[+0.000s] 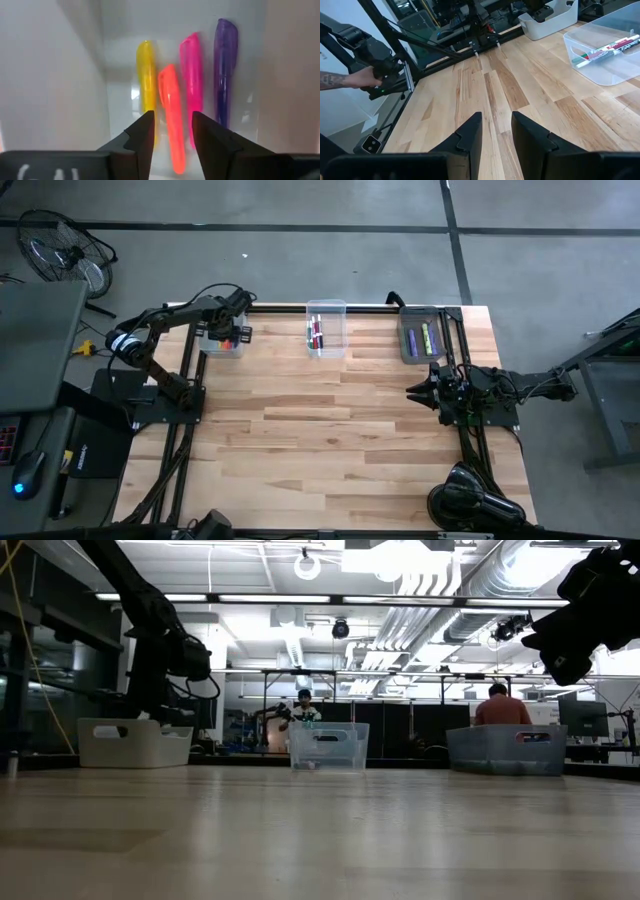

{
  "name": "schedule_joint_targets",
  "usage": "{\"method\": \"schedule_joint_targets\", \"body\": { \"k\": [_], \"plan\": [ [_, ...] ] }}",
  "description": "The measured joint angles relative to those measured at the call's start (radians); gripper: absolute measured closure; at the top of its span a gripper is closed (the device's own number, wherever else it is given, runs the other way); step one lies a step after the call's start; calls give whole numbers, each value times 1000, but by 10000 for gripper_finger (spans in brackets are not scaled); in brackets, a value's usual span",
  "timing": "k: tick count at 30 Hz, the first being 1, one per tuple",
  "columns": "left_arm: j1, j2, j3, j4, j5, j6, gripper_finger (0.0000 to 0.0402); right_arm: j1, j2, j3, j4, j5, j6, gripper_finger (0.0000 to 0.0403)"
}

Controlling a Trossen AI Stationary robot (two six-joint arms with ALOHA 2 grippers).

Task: Pick & Place Markers
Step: Return to Home Position

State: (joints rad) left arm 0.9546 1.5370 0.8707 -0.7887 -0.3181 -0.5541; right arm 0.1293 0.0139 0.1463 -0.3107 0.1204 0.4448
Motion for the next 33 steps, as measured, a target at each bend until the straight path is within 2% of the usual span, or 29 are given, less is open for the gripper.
{"method": "schedule_joint_targets", "body": {
  "k": [10,19,25,29,33],
  "plan": [
    [0,-11,38,-7,102,113,266,0,0,0,0,0,0,308],
    [0,-101,194,-53,79,177,266,0,0,0,0,0,0,308],
    [-16,-184,274,-24,188,244,266,0,0,0,0,0,0,308],
    [-74,-243,298,45,309,296,266,0,0,0,0,0,0,308],
    [-164,-300,304,144,357,294,266,0,0,0,0,0,0,308]
  ]
}}
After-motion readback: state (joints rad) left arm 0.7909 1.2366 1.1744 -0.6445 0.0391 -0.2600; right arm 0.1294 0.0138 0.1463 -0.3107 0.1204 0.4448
